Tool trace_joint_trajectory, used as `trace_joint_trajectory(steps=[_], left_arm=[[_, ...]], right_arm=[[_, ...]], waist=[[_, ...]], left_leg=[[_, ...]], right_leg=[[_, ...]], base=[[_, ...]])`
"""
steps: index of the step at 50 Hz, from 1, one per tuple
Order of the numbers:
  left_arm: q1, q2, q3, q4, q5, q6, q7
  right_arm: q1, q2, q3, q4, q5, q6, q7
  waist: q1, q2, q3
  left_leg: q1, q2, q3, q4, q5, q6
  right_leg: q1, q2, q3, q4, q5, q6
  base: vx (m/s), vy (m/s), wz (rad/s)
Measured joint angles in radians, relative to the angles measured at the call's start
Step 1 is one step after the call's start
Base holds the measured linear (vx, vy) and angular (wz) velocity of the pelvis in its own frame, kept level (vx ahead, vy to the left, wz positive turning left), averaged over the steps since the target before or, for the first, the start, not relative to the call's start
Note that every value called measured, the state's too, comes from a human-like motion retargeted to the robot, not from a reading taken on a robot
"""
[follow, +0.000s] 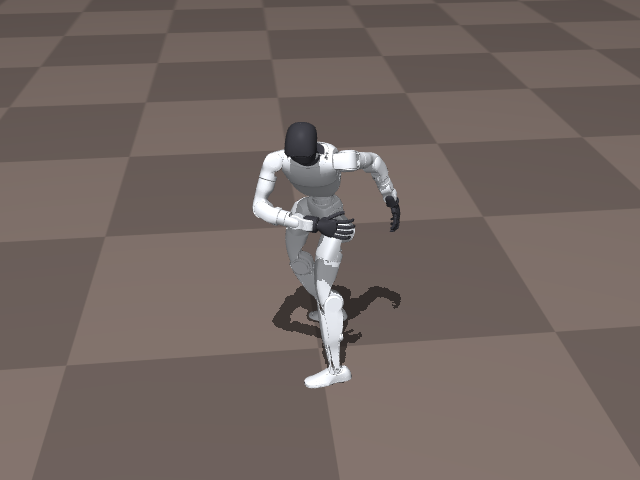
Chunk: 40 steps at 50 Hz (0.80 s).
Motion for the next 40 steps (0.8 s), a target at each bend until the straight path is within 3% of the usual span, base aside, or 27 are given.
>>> trace_joint_trajectory(steps=[7,10,13,15,19,22,25,30,33,36,40], left_arm=[[0.042,0.084,-0.124,0.024,0.236,0.038,-0.067],[0.043,0.097,-0.112,0.036,0.261,0.03,-0.039],[0.024,0.082,-0.081,0.071,0.196,0.018,0.072],[0.002,0.089,-0.075,0.105,0.116,0.005,0.149],[-0.045,0.115,-0.102,0.199,0.067,0.016,0.174],[-0.097,0.153,-0.117,0.244,0.084,0.015,0.157],[-0.165,0.188,-0.099,0.25,0.076,0.011,0.193],[-0.269,0.177,-0.022,0.189,-0.024,0.003,0.264],[-0.293,0.15,0.014,0.144,-0.088,0.005,0.254],[-0.301,0.116,0.039,0.114,-0.107,0.009,0.23],[-0.29,0.12,0.07,0.079,-0.077,-0.006,0.196]], right_arm=[[-0.102,-0.336,-0.044,0.08,0.357,0.04,0.03],[-0.19,-0.519,-0.121,0.152,0.494,0.008,0.036],[-0.256,-0.63,-0.291,0.299,0.734,-0.095,-0.147],[-0.355,-0.645,-0.413,0.479,0.796,-0.157,-0.257],[-0.598,-0.606,-0.681,0.884,0.956,-0.195,-0.577],[-0.825,-0.651,-0.748,1.159,0.909,-0.125,-0.637],[-0.935,-0.731,-0.65,1.255,0.819,-0.079,-0.665],[-0.898,-0.902,-0.401,0.997,0.504,-0.063,-0.697],[-0.749,-1.023,-0.396,0.82,0.313,-0.021,-0.702],[-0.441,-1.103,-0.529,0.721,0.123,0.056,-0.719],[0.359,-1.072,-1.016,0.699,-0.286,0.184,-0.708]], waist=[[-0.103,-0.048,0.0],[-0.15,-0.058,0.0],[-0.213,-0.056,0.0],[-0.263,-0.036,-0.009],[-0.405,-0.017,-0.13],[-0.506,0.013,-0.219],[-0.592,0.056,-0.274],[-0.706,0.175,-0.269],[-0.772,0.242,-0.244],[-0.843,0.296,-0.206],[-0.932,0.293,-0.145]], left_leg=[[0.021,0.027,0.128,0.108,-0.042,0.0],[0.101,0.043,0.211,0.16,-0.077,0.0],[0.23,0.052,0.304,0.159,-0.091,0.0],[0.387,0.108,0.334,0.009,-0.035,0.0],[0.492,0.094,0.421,-0.048,-0.01,0.0],[0.521,0.093,0.46,-0.062,0.0,0.0],[0.54,0.105,0.494,-0.062,0.003,0.0],[0.594,0.146,0.586,-0.049,-0.007,0.0],[0.633,0.164,0.67,-0.048,-0.014,0.0],[0.665,0.182,0.764,-0.047,-0.021,0.0],[0.685,0.197,0.888,-0.042,-0.031,0.0]], right_leg=[[-0.113,-0.062,0.177,0.184,-0.06,0.029],[-0.094,-0.068,0.268,0.209,-0.073,0.044],[-0.034,-0.069,0.353,0.186,-0.07,0.069],[0.062,0.006,0.384,0.064,-0.058,0.074],[0.119,0.013,0.45,-0.033,-0.022,0.099],[0.144,0.03,0.482,-0.102,0.0,0.112],[0.165,0.054,0.51,-0.163,0.017,0.119],[0.195,0.108,0.586,-0.244,0.046,0.114],[0.186,0.133,0.654,-0.268,0.063,0.11],[0.155,0.16,0.731,-0.281,0.083,0.105],[0.096,0.193,0.831,-0.303,0.116,0.094]], base=[[-0.21,-0.21,-0.91],[-0.05,-0.11,-1.41],[0.04,-0.04,-1.45],[0.05,-0.12,-1.41],[0.12,0.09,-0.93],[0.12,0.07,-0.6],[0.1,0.02,-0.59],[0.04,0.01,-0.91],[-0.01,0.04,-1.24],[-0.05,0.05,-1.42],[-0.11,0.06,-1.42]])
